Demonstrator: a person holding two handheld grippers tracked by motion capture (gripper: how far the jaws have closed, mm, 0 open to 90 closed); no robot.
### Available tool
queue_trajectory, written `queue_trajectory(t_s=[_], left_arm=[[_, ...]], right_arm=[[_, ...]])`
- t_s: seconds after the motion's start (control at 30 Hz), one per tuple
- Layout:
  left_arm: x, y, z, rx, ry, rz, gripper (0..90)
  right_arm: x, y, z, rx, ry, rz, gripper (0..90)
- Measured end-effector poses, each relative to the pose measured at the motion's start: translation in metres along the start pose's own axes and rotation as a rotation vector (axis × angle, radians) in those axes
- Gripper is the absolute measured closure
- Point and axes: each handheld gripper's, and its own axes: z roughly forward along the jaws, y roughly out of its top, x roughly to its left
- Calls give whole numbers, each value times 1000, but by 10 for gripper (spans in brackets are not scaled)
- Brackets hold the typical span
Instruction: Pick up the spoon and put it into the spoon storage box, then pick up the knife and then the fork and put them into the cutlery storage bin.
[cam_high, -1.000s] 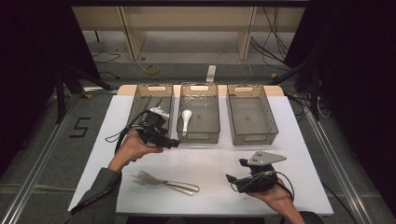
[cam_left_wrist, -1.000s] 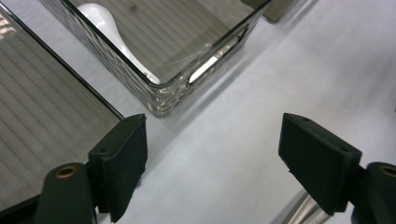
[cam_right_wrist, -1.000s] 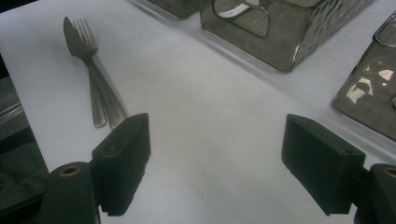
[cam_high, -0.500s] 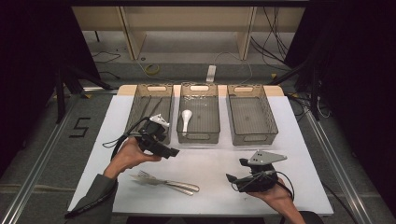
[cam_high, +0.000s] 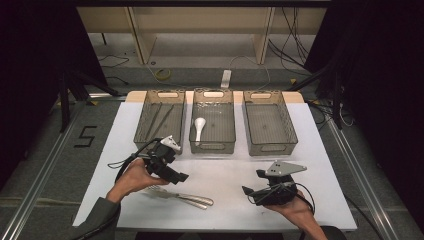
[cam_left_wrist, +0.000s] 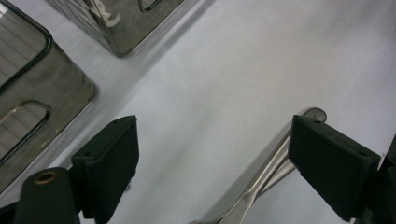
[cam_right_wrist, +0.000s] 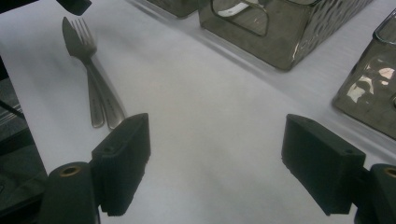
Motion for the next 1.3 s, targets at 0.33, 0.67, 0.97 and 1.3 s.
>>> queue_trajectory(t_s=[0.33, 0.67, 0.97, 1.3], left_arm=[[-6, -8, 3, 90, 25, 8, 167], [-8, -15, 7, 150, 38, 18, 171], [-10, -19, 14, 213, 33, 24, 194], [-13, -20, 18, 246, 19, 46, 257]], right_arm=[[0, 0, 1, 2, -4, -2, 248], [1, 0, 1, 7, 0, 0, 247], [2, 0, 2, 14, 3, -4, 247], [1, 0, -1, 6, 6, -7, 247]])
